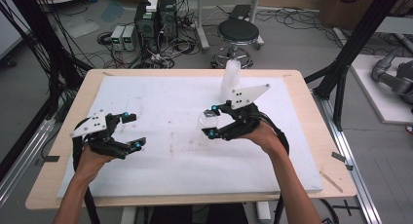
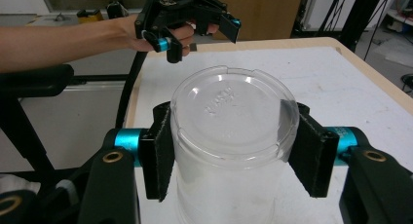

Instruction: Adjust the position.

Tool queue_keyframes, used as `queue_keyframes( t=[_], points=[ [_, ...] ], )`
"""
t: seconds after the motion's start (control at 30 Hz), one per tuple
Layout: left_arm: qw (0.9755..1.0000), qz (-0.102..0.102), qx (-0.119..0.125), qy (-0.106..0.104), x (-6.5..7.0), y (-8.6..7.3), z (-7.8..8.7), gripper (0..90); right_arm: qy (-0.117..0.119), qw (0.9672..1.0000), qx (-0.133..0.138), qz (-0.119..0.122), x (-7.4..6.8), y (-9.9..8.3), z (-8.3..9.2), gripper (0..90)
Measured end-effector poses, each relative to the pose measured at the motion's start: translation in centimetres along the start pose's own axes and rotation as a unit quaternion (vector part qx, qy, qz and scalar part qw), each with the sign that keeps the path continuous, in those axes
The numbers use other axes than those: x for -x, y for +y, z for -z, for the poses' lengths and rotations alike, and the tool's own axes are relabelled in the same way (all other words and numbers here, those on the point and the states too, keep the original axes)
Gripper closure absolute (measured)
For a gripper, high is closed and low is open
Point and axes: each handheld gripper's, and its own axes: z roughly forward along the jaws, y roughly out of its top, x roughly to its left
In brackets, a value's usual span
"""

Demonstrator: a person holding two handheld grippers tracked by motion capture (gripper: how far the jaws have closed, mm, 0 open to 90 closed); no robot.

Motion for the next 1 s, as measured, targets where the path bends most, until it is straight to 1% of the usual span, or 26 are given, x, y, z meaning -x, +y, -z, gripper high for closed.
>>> queue_keyframes(
  t=[0.07,0.13,0.23,0.33,0.5,0.67,0.83,1.0],
  points=[
    [0.9996,-0.004,-0.002,-0.026,0.4,0.5,-1.1,8.0,0.002,1.0,0.0,0.001,0.0,0.1,-0.1,41.2],
    [0.9986,-0.008,-0.005,-0.052,0.9,0.9,-2.5,7.9,0.004,1.0,-0.002,0.001,0.0,0.1,-0.3,41.2],
    [0.9959,-0.008,-0.004,-0.09,1.5,1.4,-4.6,8.0,0.008,1.0,-0.002,-0.002,-0.1,0.1,-0.5,41.2],
    [0.9932,-0.007,-0.002,-0.116,2.1,1.6,-6.5,7.9,0.009,1.0,0.001,0.0,-0.2,0.0,-0.6,41.2],
    [0.991,-0.004,-0.006,-0.134,2.5,1.5,-9.0,8.0,0.014,0.9999,0.001,0.0,-0.2,-0.1,-0.8,41.3],
    [0.9888,-0.005,-0.006,-0.149,3.1,1.5,-11.2,8.0,0.019,0.9998,0.002,-0.001,-0.1,-0.2,-0.9,41.3],
    [0.9869,-0.004,-0.002,-0.162,3.6,1.4,-12.9,8.0,0.02,0.9998,0.005,0.0,-0.2,-0.3,-0.9,41.3],
    [0.9859,0.003,0.005,-0.167,3.8,1.4,-14.0,8.0,0.023,0.9997,0.008,-0.003,-0.3,-0.3,-0.8,41.3]
  ],
)
